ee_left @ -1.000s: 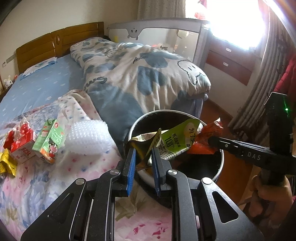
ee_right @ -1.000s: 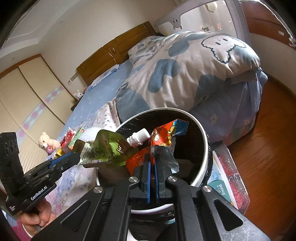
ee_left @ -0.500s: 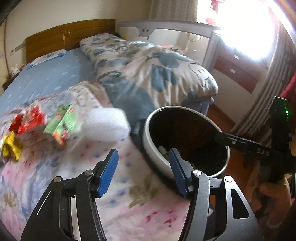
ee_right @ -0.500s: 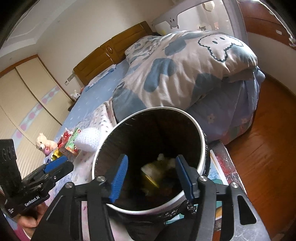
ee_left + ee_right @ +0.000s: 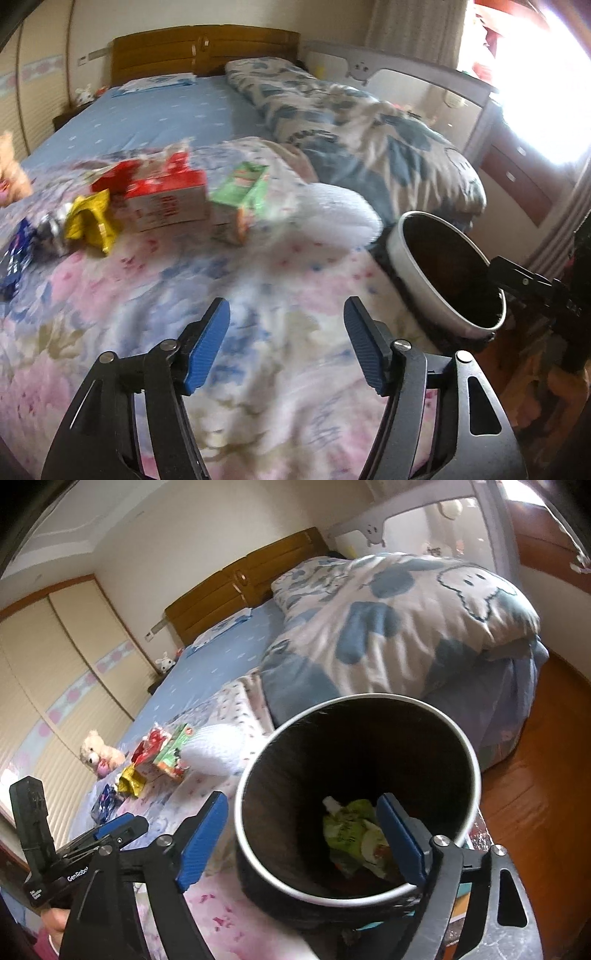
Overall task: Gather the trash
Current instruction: 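Move both open tools back toward the cartons and white foam net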
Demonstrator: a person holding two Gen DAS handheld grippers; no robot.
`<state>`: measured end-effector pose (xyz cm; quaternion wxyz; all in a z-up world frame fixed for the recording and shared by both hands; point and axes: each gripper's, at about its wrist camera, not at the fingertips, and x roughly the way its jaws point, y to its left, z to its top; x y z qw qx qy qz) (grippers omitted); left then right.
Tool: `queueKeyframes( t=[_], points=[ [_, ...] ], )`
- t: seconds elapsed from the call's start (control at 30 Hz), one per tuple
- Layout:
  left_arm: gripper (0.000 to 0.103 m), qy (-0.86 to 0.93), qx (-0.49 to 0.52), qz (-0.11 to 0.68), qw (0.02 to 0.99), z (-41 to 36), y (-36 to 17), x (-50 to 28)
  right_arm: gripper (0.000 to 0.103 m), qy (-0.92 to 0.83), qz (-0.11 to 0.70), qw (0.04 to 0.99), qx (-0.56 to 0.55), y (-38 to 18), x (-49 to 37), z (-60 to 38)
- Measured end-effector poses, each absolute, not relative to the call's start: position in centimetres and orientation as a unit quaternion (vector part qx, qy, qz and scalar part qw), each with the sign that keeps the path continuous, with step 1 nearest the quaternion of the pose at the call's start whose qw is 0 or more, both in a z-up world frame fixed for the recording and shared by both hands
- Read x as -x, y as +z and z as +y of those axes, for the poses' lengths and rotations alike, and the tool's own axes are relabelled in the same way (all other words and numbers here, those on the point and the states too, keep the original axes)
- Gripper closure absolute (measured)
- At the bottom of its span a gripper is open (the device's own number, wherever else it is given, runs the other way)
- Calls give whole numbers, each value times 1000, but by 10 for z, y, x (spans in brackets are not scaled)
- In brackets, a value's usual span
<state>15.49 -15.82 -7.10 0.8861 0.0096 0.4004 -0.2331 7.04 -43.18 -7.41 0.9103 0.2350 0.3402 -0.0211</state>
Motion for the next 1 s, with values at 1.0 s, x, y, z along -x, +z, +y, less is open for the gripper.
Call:
queueKeyframes(
  t=[1.0],
  points=[
    [35, -199, -12, 404, 893, -142, -75, -238, 20, 60, 355, 924, -131, -62, -191, -350]
  ],
)
